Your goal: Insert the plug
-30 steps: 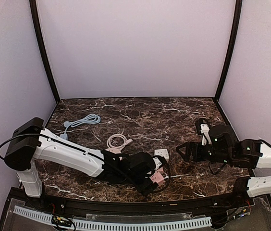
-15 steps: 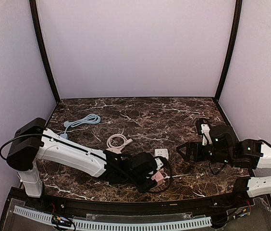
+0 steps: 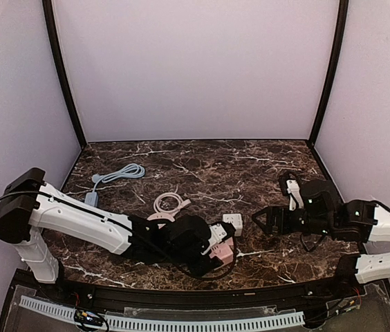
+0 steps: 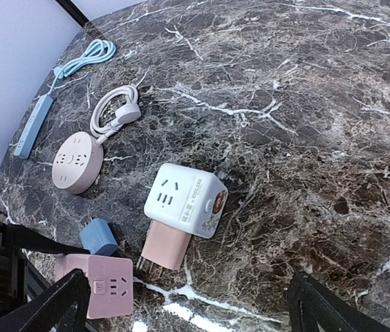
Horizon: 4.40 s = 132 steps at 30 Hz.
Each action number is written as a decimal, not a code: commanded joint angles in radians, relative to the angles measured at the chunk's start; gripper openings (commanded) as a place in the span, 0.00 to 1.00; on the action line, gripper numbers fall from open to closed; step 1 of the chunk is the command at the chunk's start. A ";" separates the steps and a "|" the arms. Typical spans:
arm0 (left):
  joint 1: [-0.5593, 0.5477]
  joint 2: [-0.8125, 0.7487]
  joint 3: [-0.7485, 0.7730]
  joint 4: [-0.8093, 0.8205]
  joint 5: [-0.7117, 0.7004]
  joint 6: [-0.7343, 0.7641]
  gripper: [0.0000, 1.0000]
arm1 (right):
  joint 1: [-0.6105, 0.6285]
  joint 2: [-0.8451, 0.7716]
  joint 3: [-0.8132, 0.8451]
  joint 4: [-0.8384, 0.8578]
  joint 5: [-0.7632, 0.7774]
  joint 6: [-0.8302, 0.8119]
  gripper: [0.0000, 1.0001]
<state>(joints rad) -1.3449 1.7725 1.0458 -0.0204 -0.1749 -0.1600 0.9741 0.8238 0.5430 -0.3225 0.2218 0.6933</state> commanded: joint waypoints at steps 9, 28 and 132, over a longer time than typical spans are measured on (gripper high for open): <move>-0.003 -0.164 -0.158 0.303 0.016 0.146 0.22 | 0.009 0.078 0.043 0.087 -0.264 0.047 0.99; -0.003 -0.258 -0.422 0.739 0.069 0.355 0.20 | 0.010 0.295 0.219 -0.025 -0.658 0.106 0.99; 0.368 -0.219 -0.125 0.017 -0.275 -0.069 0.97 | 0.121 0.192 0.255 -0.230 -0.158 0.083 0.00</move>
<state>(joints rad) -1.0603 1.4773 0.8291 0.2111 -0.5392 -0.1741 1.1007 1.0538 0.8124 -0.5583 0.0460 0.7818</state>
